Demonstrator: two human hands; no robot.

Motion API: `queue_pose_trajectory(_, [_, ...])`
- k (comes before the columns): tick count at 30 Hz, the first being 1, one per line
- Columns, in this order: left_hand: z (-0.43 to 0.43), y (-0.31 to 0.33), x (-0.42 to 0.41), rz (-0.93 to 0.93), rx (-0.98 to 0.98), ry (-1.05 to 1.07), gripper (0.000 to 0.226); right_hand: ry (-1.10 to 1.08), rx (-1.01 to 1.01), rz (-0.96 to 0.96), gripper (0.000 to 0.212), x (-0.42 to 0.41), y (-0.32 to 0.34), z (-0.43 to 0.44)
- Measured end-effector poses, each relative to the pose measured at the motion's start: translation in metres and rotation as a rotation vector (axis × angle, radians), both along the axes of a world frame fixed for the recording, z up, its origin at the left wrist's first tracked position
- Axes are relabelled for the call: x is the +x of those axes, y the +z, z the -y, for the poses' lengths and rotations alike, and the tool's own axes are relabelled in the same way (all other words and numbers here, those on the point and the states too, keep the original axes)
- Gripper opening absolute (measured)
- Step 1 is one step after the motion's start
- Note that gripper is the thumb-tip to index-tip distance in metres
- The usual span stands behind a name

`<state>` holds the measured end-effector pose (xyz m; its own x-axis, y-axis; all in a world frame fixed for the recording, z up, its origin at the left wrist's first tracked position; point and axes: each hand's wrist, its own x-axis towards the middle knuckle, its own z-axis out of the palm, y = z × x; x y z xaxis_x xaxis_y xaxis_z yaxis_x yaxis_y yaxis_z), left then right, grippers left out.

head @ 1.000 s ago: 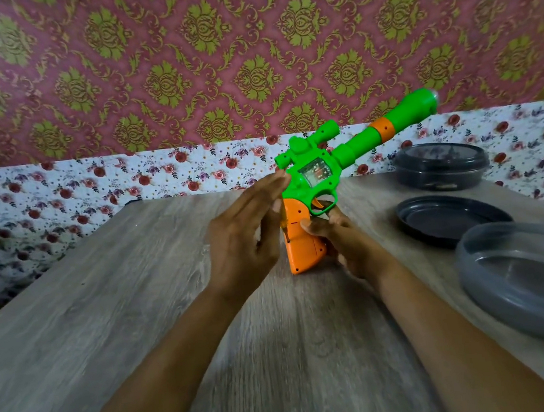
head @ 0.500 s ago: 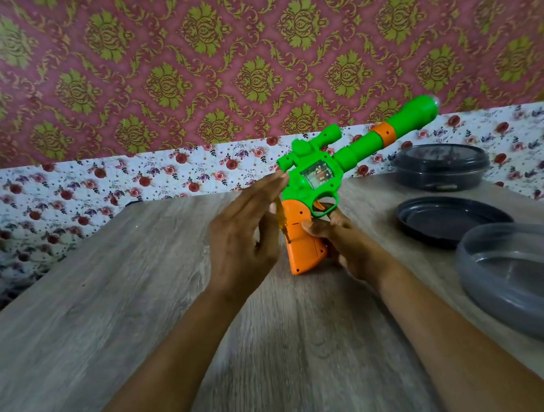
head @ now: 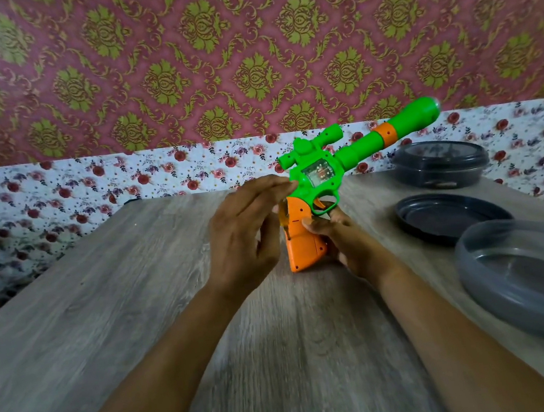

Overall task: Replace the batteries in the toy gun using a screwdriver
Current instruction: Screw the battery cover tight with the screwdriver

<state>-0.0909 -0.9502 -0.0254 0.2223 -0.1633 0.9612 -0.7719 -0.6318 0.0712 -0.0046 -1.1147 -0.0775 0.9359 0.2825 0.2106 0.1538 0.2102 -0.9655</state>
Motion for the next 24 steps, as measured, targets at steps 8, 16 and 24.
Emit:
queue_pose_trajectory(8, [0.0017, -0.0012, 0.0040, -0.052, -0.079, -0.022, 0.019, -0.009, 0.027, -0.022, 0.054, 0.0030, -0.0025, -0.0027])
queue_pose_trajectory(16, [0.0013, -0.0021, 0.0016, -0.065, 0.051, -0.036, 0.029, 0.004, 0.039, -0.021, 0.057, 0.0069, -0.0068, -0.0003])
queue_pose_trajectory(24, [0.0063, -0.0069, 0.0033, -0.037, 0.026, -0.029, 0.029, 0.023, 0.040, 0.010, 0.065, 0.0078, -0.0076, -0.0003])
